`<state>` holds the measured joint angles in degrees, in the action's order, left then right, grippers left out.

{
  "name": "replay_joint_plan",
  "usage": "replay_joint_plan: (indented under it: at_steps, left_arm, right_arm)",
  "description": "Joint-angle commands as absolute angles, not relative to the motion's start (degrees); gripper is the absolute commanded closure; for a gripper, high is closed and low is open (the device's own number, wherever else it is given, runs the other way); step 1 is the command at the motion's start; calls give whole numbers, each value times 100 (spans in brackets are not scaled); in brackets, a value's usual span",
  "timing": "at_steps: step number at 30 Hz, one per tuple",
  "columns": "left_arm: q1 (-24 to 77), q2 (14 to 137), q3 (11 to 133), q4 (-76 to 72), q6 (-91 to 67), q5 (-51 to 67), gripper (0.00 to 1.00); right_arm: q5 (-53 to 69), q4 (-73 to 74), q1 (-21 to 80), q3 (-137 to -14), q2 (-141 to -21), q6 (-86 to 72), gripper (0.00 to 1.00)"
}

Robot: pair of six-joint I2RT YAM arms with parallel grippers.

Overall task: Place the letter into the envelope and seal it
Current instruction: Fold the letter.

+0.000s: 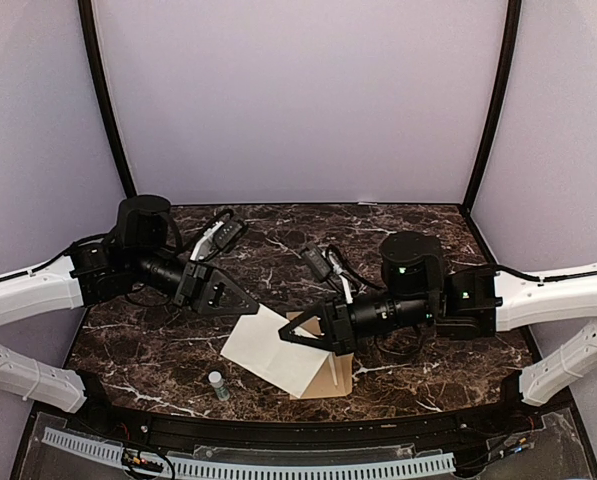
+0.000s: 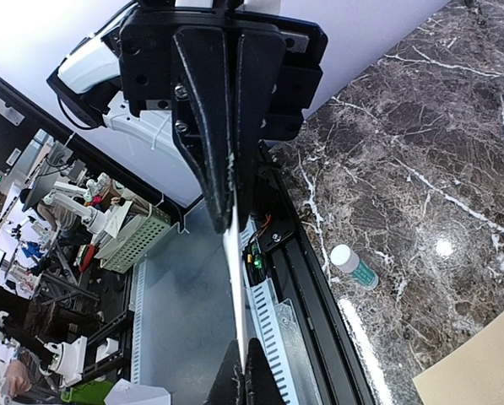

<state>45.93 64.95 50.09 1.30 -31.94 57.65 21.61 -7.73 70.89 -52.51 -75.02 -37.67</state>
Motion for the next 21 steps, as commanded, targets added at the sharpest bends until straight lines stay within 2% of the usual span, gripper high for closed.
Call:
replay_joint_plan:
  at_steps: [1, 7, 11, 14, 17, 21]
  left_arm:
    - [4632, 6450, 4919, 18, -3129, 5768, 100]
    - [4632, 6210, 4624, -718, -3702, 5197, 100]
    - [4632, 5984, 4239, -1807, -4353, 4800, 100]
    - [4632, 5885, 4050, -2425, -4646, 4650, 100]
    - [4632, 5843, 3969, -2824, -4886, 4619, 100]
    - [4632, 5831, 3937, -2939, -5012, 4716, 100]
  right_arm:
    - [1953, -1033, 7159, -5159, -7374, -3847, 97]
    - [1308, -1305, 7151, -4785, -6880, -4004, 60]
    - [908, -1626, 7071, -4389, -6404, -4161, 42]
    - [815, -1951, 6986, -4061, -6141, -4340, 36]
    - [826, -2265, 6871, -3711, -5973, -4539, 35]
    - [768, -2510, 6794, -3435, -5845, -4765, 31]
